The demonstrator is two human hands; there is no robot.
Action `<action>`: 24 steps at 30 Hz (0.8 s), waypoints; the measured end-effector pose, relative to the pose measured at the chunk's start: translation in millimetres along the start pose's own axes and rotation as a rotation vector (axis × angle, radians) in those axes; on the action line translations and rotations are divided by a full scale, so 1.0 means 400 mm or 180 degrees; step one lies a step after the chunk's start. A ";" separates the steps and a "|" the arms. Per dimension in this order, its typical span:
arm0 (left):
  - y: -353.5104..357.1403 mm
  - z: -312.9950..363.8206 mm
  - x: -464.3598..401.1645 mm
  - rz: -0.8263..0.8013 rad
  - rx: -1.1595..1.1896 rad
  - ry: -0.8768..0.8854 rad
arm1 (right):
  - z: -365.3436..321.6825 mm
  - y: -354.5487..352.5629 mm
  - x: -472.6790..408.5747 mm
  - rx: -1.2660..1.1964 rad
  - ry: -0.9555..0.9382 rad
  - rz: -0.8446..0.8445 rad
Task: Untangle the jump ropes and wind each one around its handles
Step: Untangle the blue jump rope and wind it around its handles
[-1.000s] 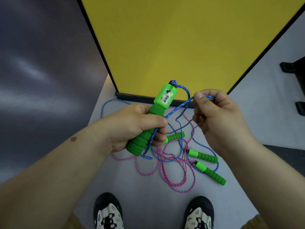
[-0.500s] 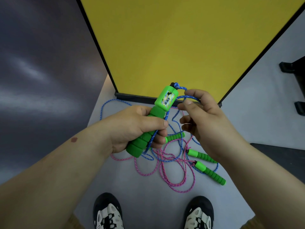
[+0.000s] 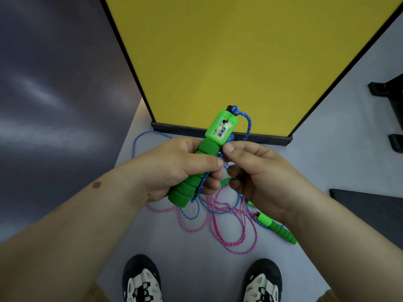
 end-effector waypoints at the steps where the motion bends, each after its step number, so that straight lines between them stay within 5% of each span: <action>1: 0.001 0.001 0.002 -0.0011 0.0011 0.0005 | -0.001 -0.001 0.000 -0.0086 0.0021 -0.0013; 13: -0.006 -0.002 -0.001 0.0095 0.0025 -0.0027 | -0.044 -0.072 -0.023 -0.0970 -0.0368 0.0821; 24: 0.001 0.000 0.001 0.0107 0.0073 -0.0058 | -0.009 -0.001 0.004 -0.0252 -0.0223 -0.0150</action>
Point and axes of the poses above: each hand's wrist, its own x-axis away from the middle knuckle, its own y-axis out of the palm, z = x × y, the point moved 2 cm from there along -x, towards the middle knuckle, and after that the axes turned 11 degrees about y, right-handed, at the moved point
